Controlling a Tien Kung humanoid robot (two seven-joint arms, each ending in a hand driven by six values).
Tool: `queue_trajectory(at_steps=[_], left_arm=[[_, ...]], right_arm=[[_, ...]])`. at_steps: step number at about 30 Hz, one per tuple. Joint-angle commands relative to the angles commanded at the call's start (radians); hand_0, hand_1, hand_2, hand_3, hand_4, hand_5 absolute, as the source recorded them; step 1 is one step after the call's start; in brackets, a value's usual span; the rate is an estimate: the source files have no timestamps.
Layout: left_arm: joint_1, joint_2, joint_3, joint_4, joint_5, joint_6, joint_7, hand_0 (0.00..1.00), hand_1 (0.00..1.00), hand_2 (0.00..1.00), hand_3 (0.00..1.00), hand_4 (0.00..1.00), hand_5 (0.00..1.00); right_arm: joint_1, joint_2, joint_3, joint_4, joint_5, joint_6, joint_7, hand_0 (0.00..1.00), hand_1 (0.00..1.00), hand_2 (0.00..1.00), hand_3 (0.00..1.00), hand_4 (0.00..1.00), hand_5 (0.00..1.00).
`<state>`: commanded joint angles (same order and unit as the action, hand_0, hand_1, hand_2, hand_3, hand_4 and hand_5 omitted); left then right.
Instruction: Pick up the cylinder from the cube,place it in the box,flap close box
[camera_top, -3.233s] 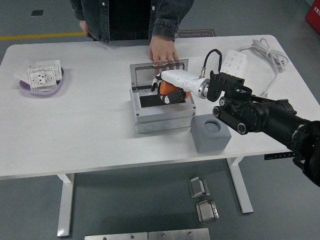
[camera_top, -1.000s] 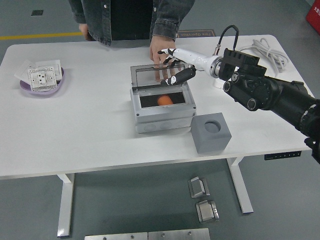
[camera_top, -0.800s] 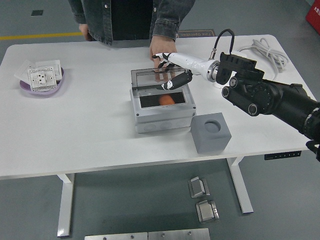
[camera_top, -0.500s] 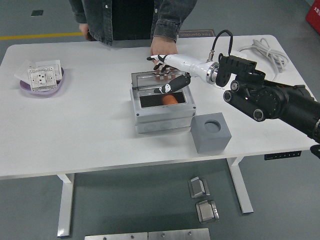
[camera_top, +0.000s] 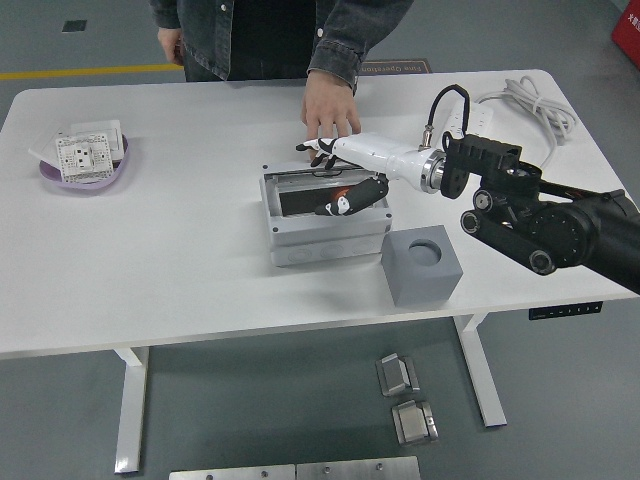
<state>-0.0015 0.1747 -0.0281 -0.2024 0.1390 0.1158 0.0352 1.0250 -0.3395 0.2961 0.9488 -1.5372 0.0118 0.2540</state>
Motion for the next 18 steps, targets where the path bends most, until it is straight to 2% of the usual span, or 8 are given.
queue_trajectory(at_steps=[5, 10, 14, 18], left_arm=[[0.005, -0.005, 0.018, 0.003, -0.015, -0.001, 0.001, 0.683, 0.657, 0.555, 0.600, 0.616, 0.262], [0.008, -0.008, 0.004, 0.007, 0.000, -0.002, 0.011, 0.683, 0.657, 0.555, 0.600, 0.616, 0.261], [0.012, -0.009, -0.025, 0.013, 0.030, -0.002, 0.023, 0.683, 0.657, 0.553, 0.600, 0.615, 0.261], [0.022, -0.013, -0.057, 0.019, 0.062, -0.004, 0.035, 0.683, 0.657, 0.553, 0.600, 0.615, 0.261]], right_arm=[[-0.046, -0.025, 0.049, 0.064, -0.042, 0.008, -0.021, 0.761, 0.709, 0.788, 0.970, 0.844, 0.465], [-0.087, -0.050, 0.105, 0.091, -0.063, 0.012, -0.031, 0.748, 0.701, 0.788, 0.972, 0.840, 0.469], [-0.144, -0.100, 0.190, 0.129, -0.090, 0.018, -0.038, 0.745, 0.696, 0.787, 0.973, 0.838, 0.475], [-0.237, -0.179, 0.314, 0.202, -0.133, 0.011, -0.045, 0.745, 0.696, 0.787, 0.973, 0.838, 0.475]])
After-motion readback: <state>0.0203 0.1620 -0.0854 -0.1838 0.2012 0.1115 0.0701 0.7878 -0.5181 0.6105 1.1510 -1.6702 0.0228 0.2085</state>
